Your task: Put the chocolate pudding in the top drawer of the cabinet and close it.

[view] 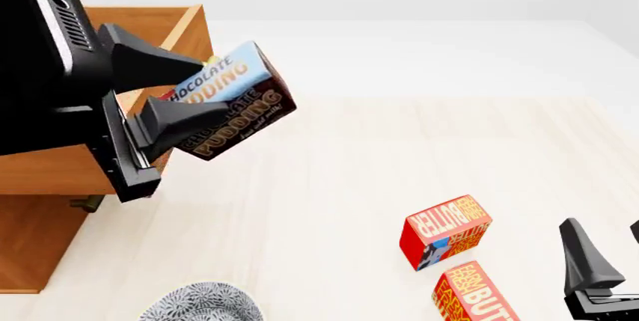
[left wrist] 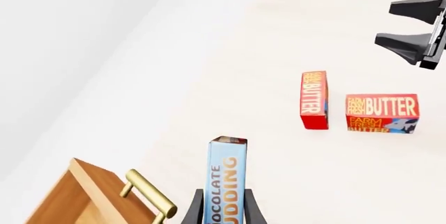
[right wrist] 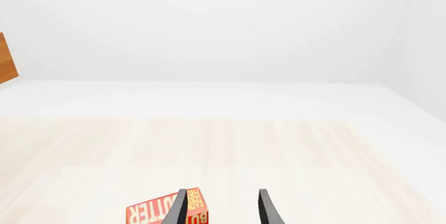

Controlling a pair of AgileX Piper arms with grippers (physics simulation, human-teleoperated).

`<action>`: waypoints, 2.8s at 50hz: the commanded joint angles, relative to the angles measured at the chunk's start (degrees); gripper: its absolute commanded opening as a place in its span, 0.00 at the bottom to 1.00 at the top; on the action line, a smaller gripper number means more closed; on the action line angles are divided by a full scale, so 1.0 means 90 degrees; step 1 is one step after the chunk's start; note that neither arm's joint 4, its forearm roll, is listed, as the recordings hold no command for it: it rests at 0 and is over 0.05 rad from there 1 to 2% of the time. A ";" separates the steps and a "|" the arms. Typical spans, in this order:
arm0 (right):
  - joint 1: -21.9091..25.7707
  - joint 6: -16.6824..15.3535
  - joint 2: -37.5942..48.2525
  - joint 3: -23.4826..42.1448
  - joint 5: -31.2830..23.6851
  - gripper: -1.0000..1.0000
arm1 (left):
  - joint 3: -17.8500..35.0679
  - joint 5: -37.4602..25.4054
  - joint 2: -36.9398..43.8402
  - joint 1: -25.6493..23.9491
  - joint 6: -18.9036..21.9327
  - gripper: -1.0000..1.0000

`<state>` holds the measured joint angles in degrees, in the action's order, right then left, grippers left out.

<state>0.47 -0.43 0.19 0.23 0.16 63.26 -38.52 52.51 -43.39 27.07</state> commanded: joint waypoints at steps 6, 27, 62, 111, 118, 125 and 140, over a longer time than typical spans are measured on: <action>0.0000 -0.0001 -0.0005 -0.0002 -0.0002 1.00 | 0.0163 -0.0129 -0.0227 0.0355 0.0105 0.00; 0.0000 0.0001 -0.0006 0.0000 -0.0004 1.00 | 0.0330 -0.0299 -0.0661 0.1102 0.0398 0.00; -0.0001 0.0003 -0.0002 0.0002 -0.0006 1.00 | 0.1371 -0.0914 -0.0914 0.1810 0.0254 0.00; 0.0001 0.0000 -0.0006 -0.0007 -0.0001 1.00 | 0.1285 -0.0209 0.0556 0.3614 -0.0804 0.00; 0.0001 0.0001 0.0012 0.0000 0.0010 1.00 | 0.1279 -0.0148 0.0784 0.3668 -0.0986 0.00; 0.0000 0.0002 0.0027 0.0005 0.0021 1.00 | 0.1231 -0.0047 0.0923 0.3931 -0.1176 0.00; 0.0000 0.0001 0.0014 0.0006 0.0008 1.00 | 0.0831 0.0520 0.1502 0.4110 -0.1281 0.00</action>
<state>0.48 -0.41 0.34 0.27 0.26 72.50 -36.56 63.22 -8.02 15.96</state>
